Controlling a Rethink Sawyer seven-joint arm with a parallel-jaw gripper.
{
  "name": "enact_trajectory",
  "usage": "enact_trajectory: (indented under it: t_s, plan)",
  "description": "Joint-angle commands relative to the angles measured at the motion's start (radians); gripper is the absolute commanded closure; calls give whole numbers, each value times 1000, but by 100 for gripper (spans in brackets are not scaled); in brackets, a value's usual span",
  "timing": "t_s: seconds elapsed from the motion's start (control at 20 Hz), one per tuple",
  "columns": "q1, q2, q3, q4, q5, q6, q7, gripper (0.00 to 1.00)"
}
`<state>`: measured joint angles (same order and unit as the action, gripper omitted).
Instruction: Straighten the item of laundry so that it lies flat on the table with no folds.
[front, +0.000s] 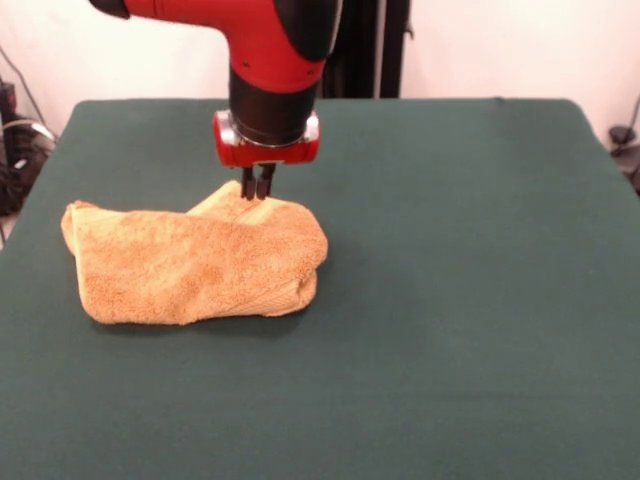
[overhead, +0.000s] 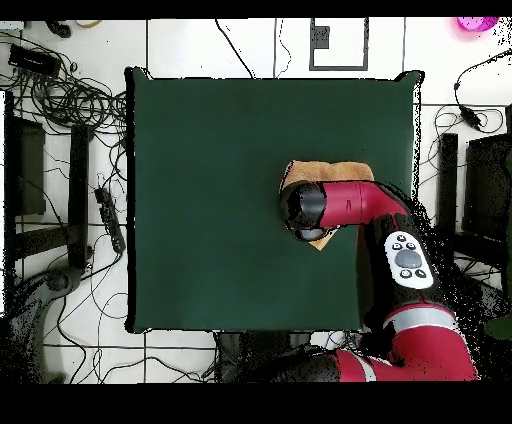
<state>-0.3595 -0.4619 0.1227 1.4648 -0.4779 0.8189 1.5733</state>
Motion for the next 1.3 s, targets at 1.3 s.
enact_trajectory:
  t_s: [1.3]
  plan:
    - [-32,277,37,-195,-118,-81,-32,100]
